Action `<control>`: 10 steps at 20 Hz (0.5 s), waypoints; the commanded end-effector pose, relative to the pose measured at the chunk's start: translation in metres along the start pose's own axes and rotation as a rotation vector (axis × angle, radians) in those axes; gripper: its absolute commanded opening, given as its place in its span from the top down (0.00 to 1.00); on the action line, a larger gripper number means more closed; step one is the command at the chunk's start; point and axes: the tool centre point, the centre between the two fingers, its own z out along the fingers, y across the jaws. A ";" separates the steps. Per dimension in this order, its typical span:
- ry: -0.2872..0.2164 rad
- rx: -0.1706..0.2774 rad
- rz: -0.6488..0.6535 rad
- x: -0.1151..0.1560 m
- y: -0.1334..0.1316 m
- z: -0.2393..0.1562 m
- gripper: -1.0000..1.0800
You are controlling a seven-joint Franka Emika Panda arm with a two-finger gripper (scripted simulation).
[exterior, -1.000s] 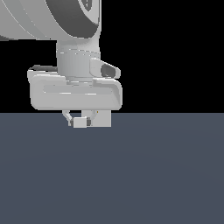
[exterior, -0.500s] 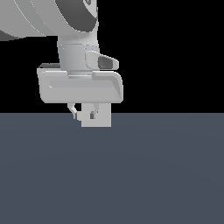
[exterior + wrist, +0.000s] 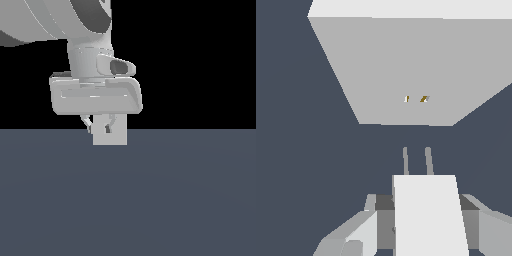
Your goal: Plug the charger into the wall socket.
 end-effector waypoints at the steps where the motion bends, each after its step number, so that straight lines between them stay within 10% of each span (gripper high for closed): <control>1: -0.001 -0.005 0.014 0.001 0.001 -0.001 1.00; 10: -0.001 -0.007 0.018 0.002 0.001 0.000 1.00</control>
